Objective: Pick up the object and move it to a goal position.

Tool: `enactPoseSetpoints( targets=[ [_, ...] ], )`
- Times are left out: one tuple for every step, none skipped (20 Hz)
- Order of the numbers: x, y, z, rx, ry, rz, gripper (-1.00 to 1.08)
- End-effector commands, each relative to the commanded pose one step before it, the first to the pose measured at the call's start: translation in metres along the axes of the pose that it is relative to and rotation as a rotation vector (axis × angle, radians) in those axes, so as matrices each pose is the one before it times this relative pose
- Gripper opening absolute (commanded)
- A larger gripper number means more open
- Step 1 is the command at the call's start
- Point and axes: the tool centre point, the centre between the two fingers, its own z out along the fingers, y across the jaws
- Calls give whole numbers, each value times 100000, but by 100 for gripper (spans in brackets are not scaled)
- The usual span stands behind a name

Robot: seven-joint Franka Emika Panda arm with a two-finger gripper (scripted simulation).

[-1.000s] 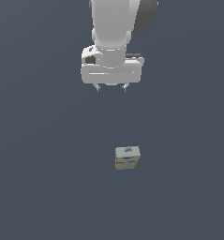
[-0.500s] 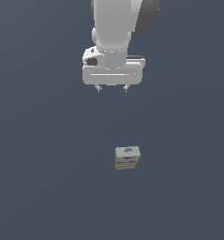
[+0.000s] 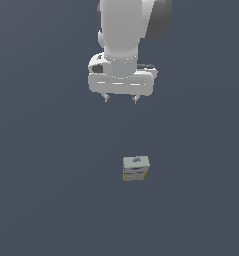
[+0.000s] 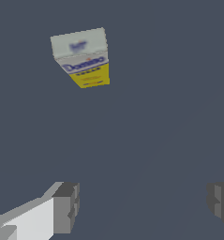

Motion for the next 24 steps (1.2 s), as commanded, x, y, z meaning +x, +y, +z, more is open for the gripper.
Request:
enactPoseSetpoints(
  targets=[
    [636,-204,161,85,72,4560,100],
    [286,-105,75,38,38,2084,100],
    [299,-119,83,40,40,2208,100],
    [312,-133,91,41,41,2331,100],
    [321,-146,99,42,42,2433,100],
    [321,-158,104,42,43,2476,100],
    [316,-165,108,41,42,2477,100],
    [310,-174,112,39,42,2475,100],
    [304,-182,116,38,42,2475,100],
    [297,-190,120,37,42,2474,100],
    [290,-197,123,36,42,2473,100],
    [284,-204,127,36,42,2473,100],
    [276,-212,131,35,42,2471,100],
    [269,-218,134,34,42,2471,100],
    [262,-225,138,33,42,2470,100],
    [254,-231,142,32,43,2468,100],
    [246,-237,145,32,43,2468,100],
    [238,-243,149,31,44,2467,100],
    [230,-248,153,30,44,2466,100],
    [221,-254,156,30,45,2464,100],
    [213,-258,160,29,45,2464,100],
    [204,-263,163,29,46,2462,100],
    [195,-267,167,29,47,2461,100],
    [186,-271,170,28,47,2460,100]
  ],
)
